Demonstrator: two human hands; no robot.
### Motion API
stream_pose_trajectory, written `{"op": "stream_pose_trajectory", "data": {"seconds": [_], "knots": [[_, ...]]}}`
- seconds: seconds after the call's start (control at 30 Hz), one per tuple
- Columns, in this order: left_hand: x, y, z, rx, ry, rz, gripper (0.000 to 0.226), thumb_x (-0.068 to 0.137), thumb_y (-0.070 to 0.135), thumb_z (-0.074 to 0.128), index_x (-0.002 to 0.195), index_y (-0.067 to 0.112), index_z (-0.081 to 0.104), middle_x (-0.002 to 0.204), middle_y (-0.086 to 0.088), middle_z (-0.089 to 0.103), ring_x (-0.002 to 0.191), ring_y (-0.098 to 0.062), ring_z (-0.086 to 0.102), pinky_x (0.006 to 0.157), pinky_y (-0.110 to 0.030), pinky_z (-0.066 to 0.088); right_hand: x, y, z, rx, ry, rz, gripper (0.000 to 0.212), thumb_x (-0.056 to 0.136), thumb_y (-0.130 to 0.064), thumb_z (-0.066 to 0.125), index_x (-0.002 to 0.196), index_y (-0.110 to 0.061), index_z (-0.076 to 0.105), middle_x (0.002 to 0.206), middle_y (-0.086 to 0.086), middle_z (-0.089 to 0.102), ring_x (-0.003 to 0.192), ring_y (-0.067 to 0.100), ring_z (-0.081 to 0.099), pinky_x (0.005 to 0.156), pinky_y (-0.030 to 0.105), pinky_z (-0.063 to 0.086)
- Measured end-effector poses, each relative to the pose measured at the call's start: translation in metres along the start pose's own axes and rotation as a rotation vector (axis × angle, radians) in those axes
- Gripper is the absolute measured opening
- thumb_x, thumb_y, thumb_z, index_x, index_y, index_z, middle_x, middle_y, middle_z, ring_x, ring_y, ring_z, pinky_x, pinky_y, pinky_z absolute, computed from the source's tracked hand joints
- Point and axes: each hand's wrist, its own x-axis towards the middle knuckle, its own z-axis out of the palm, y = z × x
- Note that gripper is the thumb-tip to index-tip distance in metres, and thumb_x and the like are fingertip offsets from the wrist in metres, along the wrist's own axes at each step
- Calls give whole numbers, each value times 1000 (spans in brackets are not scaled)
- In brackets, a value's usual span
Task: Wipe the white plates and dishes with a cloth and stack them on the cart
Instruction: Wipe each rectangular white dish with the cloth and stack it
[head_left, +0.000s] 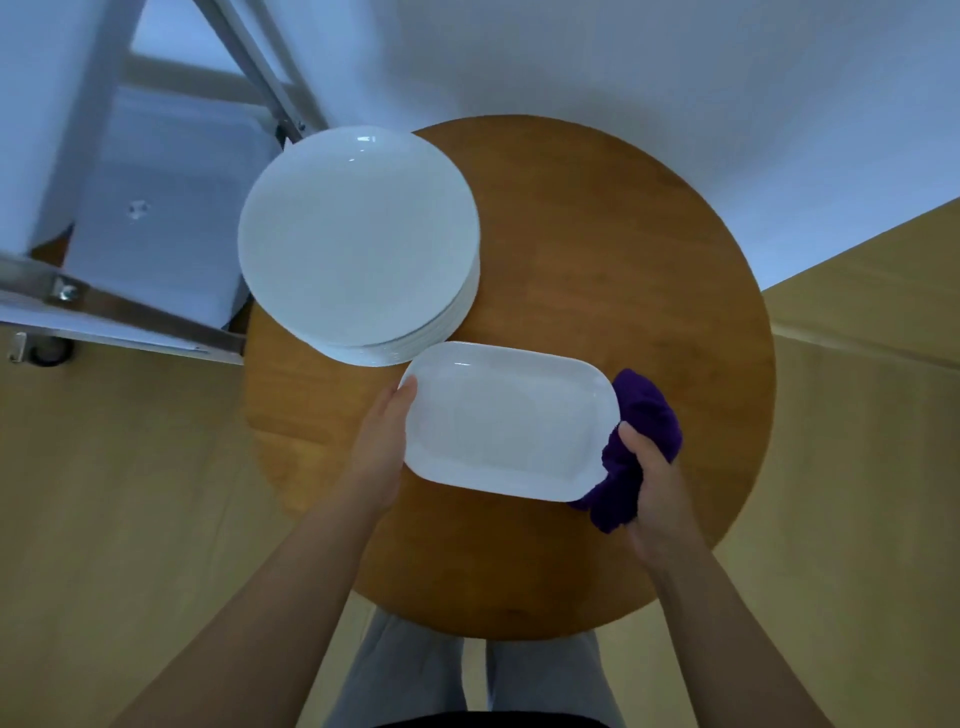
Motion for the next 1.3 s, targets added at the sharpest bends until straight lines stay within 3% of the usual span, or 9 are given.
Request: {"op": "stream_pose_trajectory", "data": {"seconds": [0.23,0.43,0.53,0.67,0.8,0.93,1.1,1.2,1.3], "knots": [[-10,-14,-64,27,-16,43,44,99,48,33,133,25,48,128,2,56,120,-20,51,103,-46,42,-25,41,48,17,68,18,14,85,-25,62,98,-22,65,85,-3,73,76,16,70,61,30,53],[-8,-14,-95,348,7,211,25,99,42,37,82,40,56,72,25,62,70,7,62,50,-7,42,-38,52,66,10,145,17,17,86,-28,61,102,-22,63,89,-1,72,81,18,68,66,33,53],[-5,-12,-100,742,23,399,37,101,38,30,109,22,62,82,12,60,77,-9,59,63,-16,43,-41,50,70,13,184,16,18,87,-29,60,103,-21,63,88,-1,71,82,18,67,66,33,52],[-9,-13,-102,882,98,484,49,101,37,27,147,20,31,110,3,54,101,-14,53,80,-24,41,-46,48,72,22,260,0,9,87,-26,59,93,-21,64,71,-6,70,65,14,67,58,30,50],[-20,-13,-99,767,215,589,36,101,28,35,116,9,62,89,-1,50,78,-9,48,64,-16,37,-56,55,74,71,313,8,3,84,-24,59,86,-24,61,60,-11,68,58,9,65,58,29,49],[-37,-9,-91,604,223,598,29,100,25,37,86,11,58,81,0,52,71,-7,47,58,-14,34,-64,61,79,87,318,23,4,84,-23,60,87,-25,61,69,-7,68,69,13,64,61,30,49],[-44,-1,-79,64,65,39,14,98,43,40,97,36,52,97,10,58,90,-12,56,69,-25,50,-69,60,76,26,319,43,6,83,-20,60,88,-23,61,68,-3,67,68,17,64,60,29,51],[-40,0,-74,-90,-16,-173,45,93,61,31,124,34,51,116,4,60,106,-21,57,93,-46,50,-73,58,82,-286,393,-173,23,79,-14,62,102,-16,60,84,1,63,80,24,60,53,14,47],[-44,-3,-72,-114,-5,-190,60,83,71,25,121,35,53,117,2,63,106,-23,60,92,-48,51,-78,55,93,-729,405,-470,63,71,-21,59,133,-18,44,126,5,53,111,27,53,88,29,52]]}}
